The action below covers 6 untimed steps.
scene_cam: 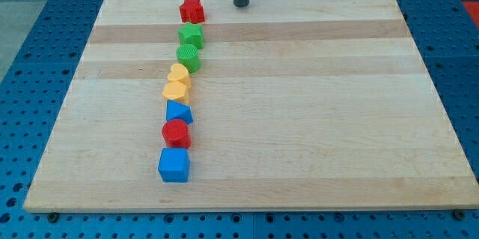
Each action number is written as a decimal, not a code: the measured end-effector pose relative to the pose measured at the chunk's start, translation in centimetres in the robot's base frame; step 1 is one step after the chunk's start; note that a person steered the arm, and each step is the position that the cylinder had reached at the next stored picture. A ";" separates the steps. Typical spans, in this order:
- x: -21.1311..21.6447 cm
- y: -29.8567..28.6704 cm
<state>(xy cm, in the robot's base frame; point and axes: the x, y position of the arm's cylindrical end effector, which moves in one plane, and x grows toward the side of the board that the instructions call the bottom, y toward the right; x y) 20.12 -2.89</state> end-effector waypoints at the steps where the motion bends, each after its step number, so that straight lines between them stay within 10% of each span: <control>1: 1.2 -2.4; 4: 6.6 1.4; 6: 19.8 3.2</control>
<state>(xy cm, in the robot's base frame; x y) 39.97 0.32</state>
